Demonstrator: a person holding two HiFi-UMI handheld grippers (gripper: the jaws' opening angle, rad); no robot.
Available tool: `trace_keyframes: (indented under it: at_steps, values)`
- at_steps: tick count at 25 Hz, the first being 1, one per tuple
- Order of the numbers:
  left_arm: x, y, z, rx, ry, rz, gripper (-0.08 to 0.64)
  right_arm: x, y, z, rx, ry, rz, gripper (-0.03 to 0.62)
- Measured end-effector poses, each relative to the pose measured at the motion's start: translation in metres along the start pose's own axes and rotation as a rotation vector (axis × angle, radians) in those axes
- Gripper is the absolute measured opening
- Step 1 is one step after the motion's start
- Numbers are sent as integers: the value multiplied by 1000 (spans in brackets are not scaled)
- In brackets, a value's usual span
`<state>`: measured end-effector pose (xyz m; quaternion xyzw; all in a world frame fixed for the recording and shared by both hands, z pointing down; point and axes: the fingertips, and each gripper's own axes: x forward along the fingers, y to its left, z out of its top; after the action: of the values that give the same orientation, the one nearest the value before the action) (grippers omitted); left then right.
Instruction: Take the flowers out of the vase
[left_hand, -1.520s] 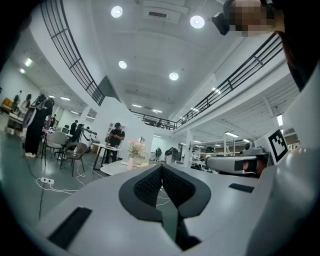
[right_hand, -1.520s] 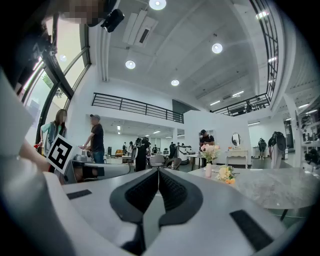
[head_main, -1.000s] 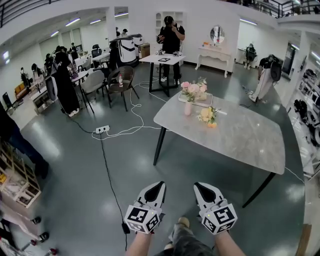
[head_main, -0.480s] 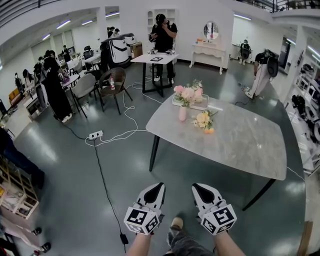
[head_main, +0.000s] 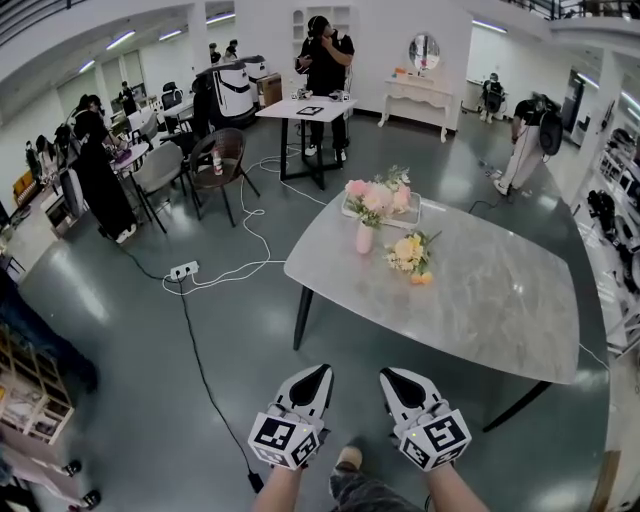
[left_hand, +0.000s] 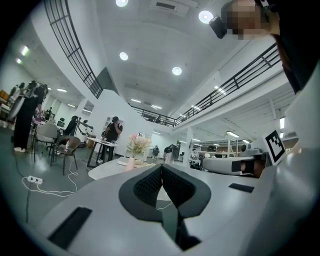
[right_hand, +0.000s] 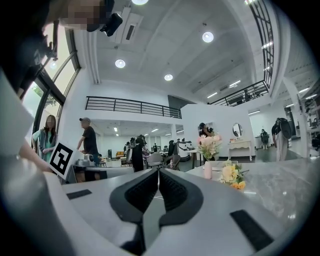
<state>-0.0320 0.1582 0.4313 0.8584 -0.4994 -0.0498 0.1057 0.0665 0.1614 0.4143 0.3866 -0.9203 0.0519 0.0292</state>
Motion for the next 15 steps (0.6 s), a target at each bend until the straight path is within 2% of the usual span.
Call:
trace_keyframes:
  at_steps: [15]
  values:
    - [99,36,5,2,7,-35,14,66,-76,1,11,7,-14,23]
